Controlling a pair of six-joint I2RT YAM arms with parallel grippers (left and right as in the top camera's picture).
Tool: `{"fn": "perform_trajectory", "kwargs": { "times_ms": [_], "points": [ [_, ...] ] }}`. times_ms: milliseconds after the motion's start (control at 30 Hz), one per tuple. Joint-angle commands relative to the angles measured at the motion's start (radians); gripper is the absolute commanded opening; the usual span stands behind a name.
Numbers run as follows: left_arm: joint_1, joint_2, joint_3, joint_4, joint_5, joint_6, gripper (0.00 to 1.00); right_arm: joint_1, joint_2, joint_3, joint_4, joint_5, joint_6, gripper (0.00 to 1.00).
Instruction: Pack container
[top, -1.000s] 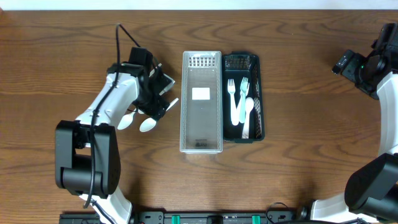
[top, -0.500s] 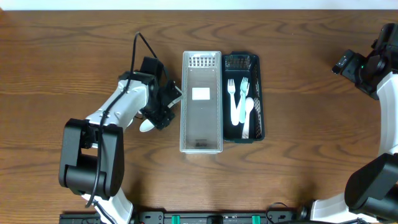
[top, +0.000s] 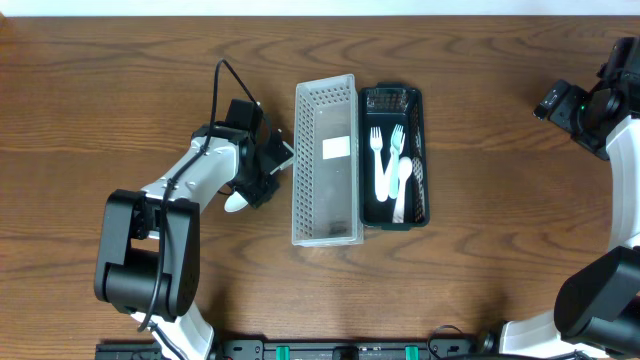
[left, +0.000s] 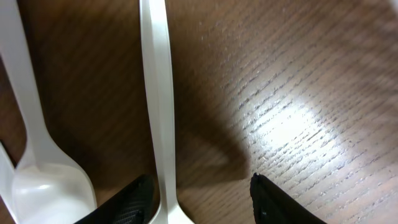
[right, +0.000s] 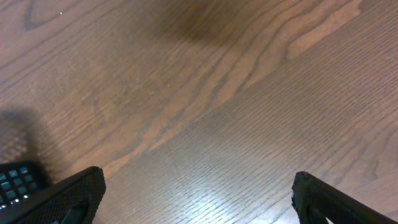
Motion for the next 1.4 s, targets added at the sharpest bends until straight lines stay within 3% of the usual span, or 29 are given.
{"fn": "perform_trajectory", "kwargs": {
  "times_ms": [0,200,267,333,733,900,1033,1167,1367],
  "points": [
    [-0.003,0.014,-0.019,-0.013,-0.014,0.014,0.53,-0.006,-0.004,0.000,0.002,0.003,0.018,0.99],
    [-0.003,0.014,-0.019,-0.014,-0.014,0.014,0.53,-0.006,-0.004,0.000,0.002,0.003,0.018,0.99],
    [-0.003,0.010,-0.019,-0.018,-0.014,0.009,0.63,-0.006,-0.004,0.000,0.002,0.003,0.018,0.99],
    [-0.002,0.002,-0.017,-0.018,-0.014,-0.013,0.66,-0.006,-0.004,0.000,0.002,0.003,0.018,0.99],
    [-0.003,-0.034,-0.010,-0.058,-0.013,-0.050,0.68,-0.006,-0.004,0.000,0.002,0.003,0.018,0.99],
    [-0.003,-0.034,-0.010,-0.065,0.010,-0.050,0.51,-0.006,-0.004,0.000,0.002,0.003,0.018,0.99],
    [-0.003,-0.031,-0.011,-0.063,0.035,-0.050,0.44,-0.006,-0.004,0.000,0.002,0.003,0.018,0.99],
    [-0.002,-0.034,-0.007,-0.059,-0.016,-0.050,0.11,-0.006,-0.004,0.000,0.002,0.003,0.018,0.99],
    [-0.002,-0.079,0.042,-0.105,-0.067,-0.066,0.09,-0.006,-0.004,0.000,0.002,0.003,0.018,0.99]
  ]
}}
